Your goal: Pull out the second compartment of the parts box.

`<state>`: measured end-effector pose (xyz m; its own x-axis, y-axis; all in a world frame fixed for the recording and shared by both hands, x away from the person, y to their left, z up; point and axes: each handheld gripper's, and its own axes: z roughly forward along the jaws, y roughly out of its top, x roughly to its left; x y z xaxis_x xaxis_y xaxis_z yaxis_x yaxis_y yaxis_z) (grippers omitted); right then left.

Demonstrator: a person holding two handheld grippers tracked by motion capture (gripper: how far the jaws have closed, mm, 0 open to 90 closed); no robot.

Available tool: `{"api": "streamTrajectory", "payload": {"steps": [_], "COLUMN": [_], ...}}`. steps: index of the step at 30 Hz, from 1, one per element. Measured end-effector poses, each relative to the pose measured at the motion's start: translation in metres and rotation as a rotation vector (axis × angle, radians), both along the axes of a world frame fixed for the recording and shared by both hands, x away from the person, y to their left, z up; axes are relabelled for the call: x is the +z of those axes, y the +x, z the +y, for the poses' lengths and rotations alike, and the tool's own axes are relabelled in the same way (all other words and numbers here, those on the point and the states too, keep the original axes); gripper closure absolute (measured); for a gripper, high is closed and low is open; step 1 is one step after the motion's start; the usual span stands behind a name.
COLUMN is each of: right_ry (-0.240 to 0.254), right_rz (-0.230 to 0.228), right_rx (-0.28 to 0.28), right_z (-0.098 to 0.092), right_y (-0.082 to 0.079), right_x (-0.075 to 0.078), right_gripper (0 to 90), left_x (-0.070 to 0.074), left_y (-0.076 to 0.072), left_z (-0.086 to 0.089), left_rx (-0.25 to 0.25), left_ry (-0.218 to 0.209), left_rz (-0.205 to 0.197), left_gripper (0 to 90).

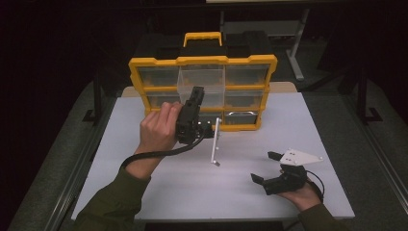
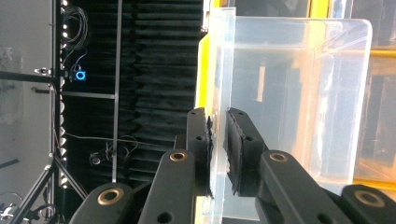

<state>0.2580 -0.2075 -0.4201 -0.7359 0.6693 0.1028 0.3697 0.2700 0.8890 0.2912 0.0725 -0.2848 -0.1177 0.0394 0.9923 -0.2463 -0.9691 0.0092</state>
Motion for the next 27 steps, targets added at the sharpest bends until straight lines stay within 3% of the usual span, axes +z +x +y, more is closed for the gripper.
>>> {"api": "streamTrajectory", "payload": {"steps": [8, 15, 27], "right_ry": [-0.001, -0.002, -0.004], "right_rz": [0.001, 0.001, 0.002], "right_rx": [0.001, 0.001, 0.001], "right_z": [0.000, 0.000, 0.000], "right_y": [0.000, 0.000, 0.000], "right_x": [0.000, 0.000, 0.000], "right_gripper": [0.0, 0.0, 0.0], "left_x": [0.001, 0.000, -0.010], "left_y": [0.000, 0.001, -0.007], "left_z": [0.000, 0.003, 0.004], "left_rx": [0.003, 0.000, -0.009], "left_ry": [-0.019, -0.051, -0.065], "left_rz": [0.015, 0.027, 0.050], "left_gripper": [78.4, 66.8, 51.3]}}
